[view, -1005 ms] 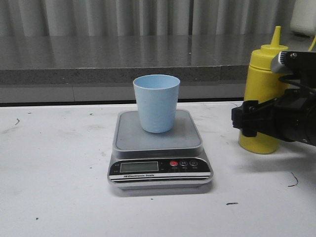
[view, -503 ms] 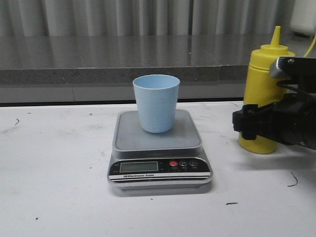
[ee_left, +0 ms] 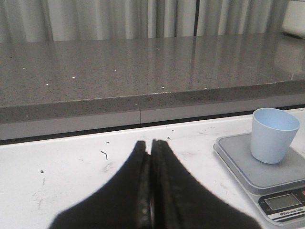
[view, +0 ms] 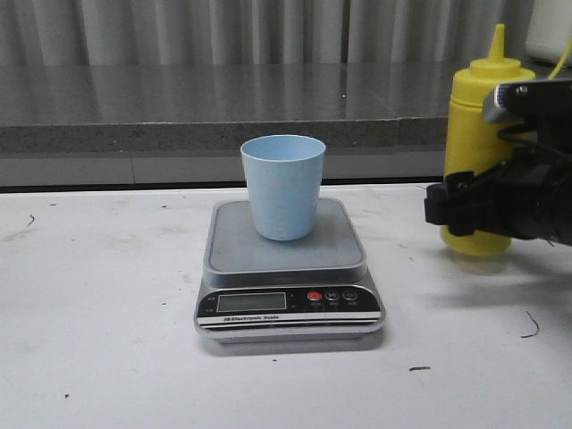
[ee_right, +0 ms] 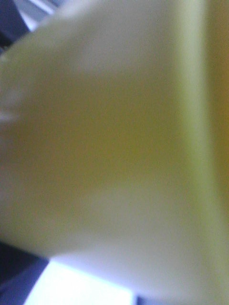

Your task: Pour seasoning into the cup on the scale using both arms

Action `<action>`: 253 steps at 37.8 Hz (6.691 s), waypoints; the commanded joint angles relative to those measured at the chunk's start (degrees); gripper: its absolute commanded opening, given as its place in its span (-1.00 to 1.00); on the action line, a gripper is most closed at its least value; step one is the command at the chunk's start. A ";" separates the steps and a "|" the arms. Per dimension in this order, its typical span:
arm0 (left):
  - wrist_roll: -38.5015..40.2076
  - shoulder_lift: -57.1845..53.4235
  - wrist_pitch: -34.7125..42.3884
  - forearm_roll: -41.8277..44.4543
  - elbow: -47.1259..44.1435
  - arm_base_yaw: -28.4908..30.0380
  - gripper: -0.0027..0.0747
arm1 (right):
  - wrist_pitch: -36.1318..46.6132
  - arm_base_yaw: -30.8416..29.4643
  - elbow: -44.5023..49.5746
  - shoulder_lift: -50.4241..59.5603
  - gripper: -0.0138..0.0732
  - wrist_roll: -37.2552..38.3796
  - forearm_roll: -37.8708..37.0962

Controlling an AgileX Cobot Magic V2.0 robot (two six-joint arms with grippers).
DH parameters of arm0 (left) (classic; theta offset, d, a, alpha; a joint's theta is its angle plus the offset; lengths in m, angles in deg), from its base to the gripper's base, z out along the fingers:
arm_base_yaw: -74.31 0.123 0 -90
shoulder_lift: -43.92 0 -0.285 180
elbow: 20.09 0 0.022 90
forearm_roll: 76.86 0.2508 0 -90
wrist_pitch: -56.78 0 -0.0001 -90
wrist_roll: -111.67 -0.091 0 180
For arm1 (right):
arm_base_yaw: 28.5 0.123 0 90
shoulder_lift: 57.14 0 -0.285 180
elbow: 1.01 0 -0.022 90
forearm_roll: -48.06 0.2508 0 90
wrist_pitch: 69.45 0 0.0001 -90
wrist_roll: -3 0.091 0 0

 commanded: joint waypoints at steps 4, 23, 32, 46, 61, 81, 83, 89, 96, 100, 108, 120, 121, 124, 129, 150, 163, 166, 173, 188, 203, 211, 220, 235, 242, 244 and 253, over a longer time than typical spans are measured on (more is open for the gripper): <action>0.55 0.70 5.10 -0.65 1.40 0.03 -0.98 | 4.25 -0.05 -6.32 8.48 -0.46 -18.34 -3.83; 0.55 0.70 5.10 -0.65 1.40 0.03 -0.98 | -14.31 -0.05 -21.93 6.43 -0.46 -70.91 -6.03; 0.55 0.70 5.10 -0.65 1.40 0.03 -0.98 | -18.09 -0.05 -29.15 3.58 -0.47 -86.32 -3.39; 0.55 0.70 5.10 -0.65 1.40 0.03 -0.98 | -17.96 2.71 -29.41 4.46 -0.47 -47.55 13.88; 0.55 0.70 5.10 -0.65 1.40 0.03 -0.98 | -20.56 5.19 -29.41 5.68 -0.47 -22.14 26.55; 0.55 0.70 5.10 -0.65 1.40 0.03 -0.98 | -29.59 5.68 -20.13 19.77 -0.47 -18.13 24.74; 0.55 0.70 5.10 -0.65 1.40 0.03 -0.98 | -24.44 5.66 -14.21 21.70 -0.47 -13.66 20.09; 0.55 0.70 5.10 -0.65 1.40 0.03 -0.98 | -11.17 5.66 -4.20 18.27 -0.47 -1.15 5.79; 0.55 0.70 5.10 -0.65 1.40 0.03 -0.98 | -2.35 5.66 -3.21 6.47 -0.47 2.50 5.98; 0.55 0.70 5.10 -0.65 1.40 0.03 -0.98 | 1.53 5.66 -3.21 2.63 -0.47 5.90 5.98; 0.55 0.70 5.10 -0.65 1.40 0.03 -0.98 | 4.99 5.61 -3.21 -1.10 -0.46 5.18 6.17; 0.55 0.70 5.10 -0.65 1.40 0.03 -0.98 | 5.18 5.61 -3.14 -2.13 -0.31 2.09 6.17; 0.55 0.70 5.10 -0.65 1.40 0.03 -0.98 | 5.25 5.61 -3.14 -2.13 -0.17 2.09 6.17; 0.55 0.70 5.10 -0.65 1.40 0.03 -0.98 | 6.72 5.61 -3.14 -2.13 0.38 2.09 6.17; 0.55 0.70 5.10 -0.65 1.40 0.03 -0.98 | 10.34 5.61 -3.07 -2.13 0.82 2.09 6.29; 0.55 0.70 5.10 -0.65 1.40 0.03 -0.98 | 11.02 5.67 16.71 7.15 0.65 2.19 2.36; 0.55 0.70 5.10 -0.65 1.40 0.03 -0.98 | 10.91 5.67 21.06 22.44 -0.84 2.20 2.36; 0.55 0.70 5.10 -0.65 1.40 0.03 -0.98 | 8.64 5.67 21.06 27.79 -0.84 2.20 2.43; 0.55 0.70 5.10 -0.65 1.40 0.03 -0.98 | -11.69 5.55 18.83 42.16 -0.84 0.51 7.14; 0.55 0.70 5.10 -0.65 1.40 0.03 -0.98 | -41.44 5.55 5.51 66.75 -0.84 -28.98 24.95; 0.55 0.70 5.10 -0.65 1.40 0.03 -0.98 | -44.03 5.55 7.75 82.00 -0.84 -33.50 28.65; 0.55 0.70 5.10 -0.65 1.40 0.03 -0.98 | -42.46 5.55 10.89 87.26 -0.84 -33.50 28.65; 0.55 0.70 5.10 -0.65 1.40 0.03 -0.98 | -41.77 5.55 11.04 87.68 -0.84 -33.50 28.65; 0.55 0.70 5.10 -0.65 1.40 0.03 -0.98 | -41.77 5.55 11.04 87.68 -0.84 -33.50 28.65; 0.55 0.70 5.10 -0.65 1.40 0.03 -0.98 | -41.77 5.55 11.04 87.68 -0.84 -33.50 28.65; 0.55 0.70 5.10 -0.65 1.40 0.03 -0.98 | -41.77 5.55 11.04 87.68 -0.84 -33.50 28.65; 0.55 0.70 5.10 -0.65 1.40 0.03 -0.98 | -41.77 5.55 11.04 87.68 -0.84 -33.50 28.65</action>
